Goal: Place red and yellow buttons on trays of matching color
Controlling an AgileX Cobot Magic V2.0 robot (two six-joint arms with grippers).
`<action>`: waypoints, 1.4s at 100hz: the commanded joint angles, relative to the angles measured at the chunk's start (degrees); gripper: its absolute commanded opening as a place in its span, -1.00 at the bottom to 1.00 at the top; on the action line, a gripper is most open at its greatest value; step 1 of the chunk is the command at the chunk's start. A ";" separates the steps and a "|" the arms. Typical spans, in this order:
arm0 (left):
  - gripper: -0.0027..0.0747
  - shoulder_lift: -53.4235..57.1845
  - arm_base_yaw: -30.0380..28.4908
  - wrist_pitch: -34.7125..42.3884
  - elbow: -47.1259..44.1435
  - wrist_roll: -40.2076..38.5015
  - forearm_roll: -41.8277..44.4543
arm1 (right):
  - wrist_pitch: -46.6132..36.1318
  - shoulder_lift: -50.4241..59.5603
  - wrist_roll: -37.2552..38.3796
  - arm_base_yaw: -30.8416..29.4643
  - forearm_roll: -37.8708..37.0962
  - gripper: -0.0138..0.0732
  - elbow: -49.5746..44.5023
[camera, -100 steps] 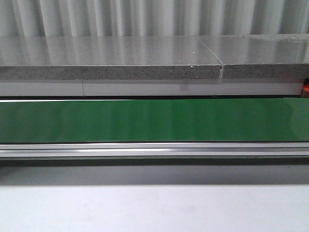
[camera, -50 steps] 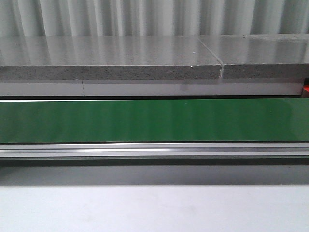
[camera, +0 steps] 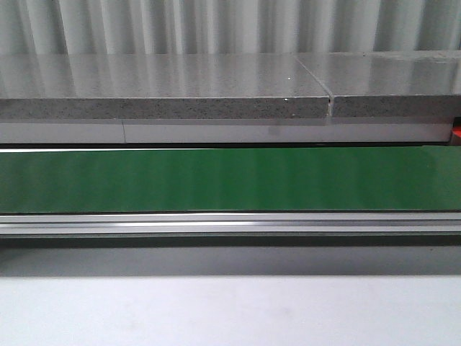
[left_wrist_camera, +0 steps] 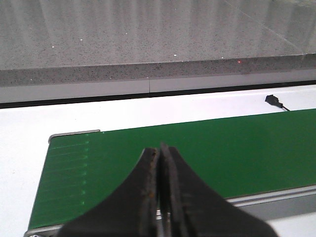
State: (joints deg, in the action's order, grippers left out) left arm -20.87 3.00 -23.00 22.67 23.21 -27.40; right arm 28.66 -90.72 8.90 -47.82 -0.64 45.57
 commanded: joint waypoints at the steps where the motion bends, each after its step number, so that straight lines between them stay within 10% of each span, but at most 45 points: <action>1: -0.98 -0.23 0.63 4.10 1.62 -0.06 -1.24 | -0.22 2.72 0.01 -0.45 -0.71 0.52 1.95; 73: -0.98 -0.23 0.63 4.10 1.62 -0.06 -1.24 | 1.04 17.48 0.01 3.21 -0.64 0.52 2.23; 140: -0.98 -0.23 0.63 4.10 1.62 -0.06 -1.24 | -3.82 32.85 -7.34 39.64 -0.69 0.52 2.10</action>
State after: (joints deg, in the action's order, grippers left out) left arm -20.87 3.00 -23.00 22.67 23.21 -27.40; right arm 29.13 -61.10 3.90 -10.99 -0.84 46.12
